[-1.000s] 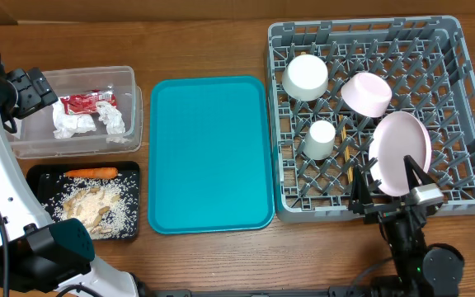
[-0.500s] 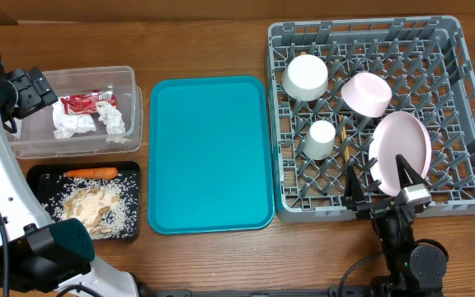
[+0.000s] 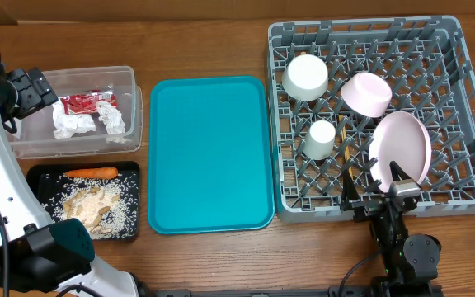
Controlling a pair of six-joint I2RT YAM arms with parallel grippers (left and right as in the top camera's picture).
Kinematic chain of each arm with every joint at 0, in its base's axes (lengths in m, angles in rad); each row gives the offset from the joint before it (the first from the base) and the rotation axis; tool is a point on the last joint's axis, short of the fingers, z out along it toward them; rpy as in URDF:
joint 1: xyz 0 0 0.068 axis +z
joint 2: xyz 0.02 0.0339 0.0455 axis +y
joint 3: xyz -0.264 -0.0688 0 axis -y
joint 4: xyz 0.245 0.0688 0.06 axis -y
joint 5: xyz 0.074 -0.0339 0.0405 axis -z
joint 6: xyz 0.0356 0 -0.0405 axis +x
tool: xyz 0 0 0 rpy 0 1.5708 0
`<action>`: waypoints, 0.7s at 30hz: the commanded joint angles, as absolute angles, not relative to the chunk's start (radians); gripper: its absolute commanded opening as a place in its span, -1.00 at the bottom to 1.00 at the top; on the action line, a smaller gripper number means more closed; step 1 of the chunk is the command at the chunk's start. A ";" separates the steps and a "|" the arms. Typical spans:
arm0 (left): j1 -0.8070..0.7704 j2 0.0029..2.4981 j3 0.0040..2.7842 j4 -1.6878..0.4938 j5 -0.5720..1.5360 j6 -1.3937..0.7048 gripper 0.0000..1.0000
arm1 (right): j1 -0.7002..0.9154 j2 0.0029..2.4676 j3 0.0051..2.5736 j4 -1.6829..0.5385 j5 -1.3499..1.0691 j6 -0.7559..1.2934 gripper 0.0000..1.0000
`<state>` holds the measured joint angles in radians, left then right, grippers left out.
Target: Sort waste into correct bins and load items into the dishwasher
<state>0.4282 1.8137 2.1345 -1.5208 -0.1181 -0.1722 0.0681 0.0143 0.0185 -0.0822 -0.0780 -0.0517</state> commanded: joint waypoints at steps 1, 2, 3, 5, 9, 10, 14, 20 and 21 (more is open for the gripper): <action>0.429 1.798 2.156 -1.521 -0.131 -0.157 1.00 | 0.075 0.002 0.007 -0.078 -0.073 -0.143 1.00; 0.429 1.798 2.156 -1.521 -0.131 -0.157 1.00 | 0.075 0.002 0.007 -0.078 -0.073 -0.157 1.00; 0.429 1.798 2.156 -1.521 -0.131 -0.157 1.00 | 0.075 0.002 0.007 -0.078 -0.073 -0.166 1.00; 0.429 1.798 2.156 -1.521 -0.131 -0.157 1.00 | 0.075 0.002 0.007 -0.078 -0.073 -0.165 1.00; 0.429 1.798 2.156 -1.521 -0.131 -0.157 1.00 | 0.046 0.002 0.007 -0.078 -0.080 -0.130 1.00; 0.429 1.798 2.156 -1.521 -0.131 -0.157 1.00 | 0.032 0.002 0.007 -0.078 -0.080 -0.105 1.00; 0.429 1.798 2.156 -1.521 -0.131 -0.157 0.99 | -0.009 0.002 0.007 -0.078 -0.081 -0.051 1.00; 0.429 1.798 2.156 -1.521 -0.131 -0.157 1.00 | -0.013 0.002 0.007 -0.077 -0.080 -0.052 1.00; 0.429 1.798 2.156 -1.521 -0.131 -0.157 1.00 | -0.013 0.002 0.007 -0.077 -0.080 -0.052 1.00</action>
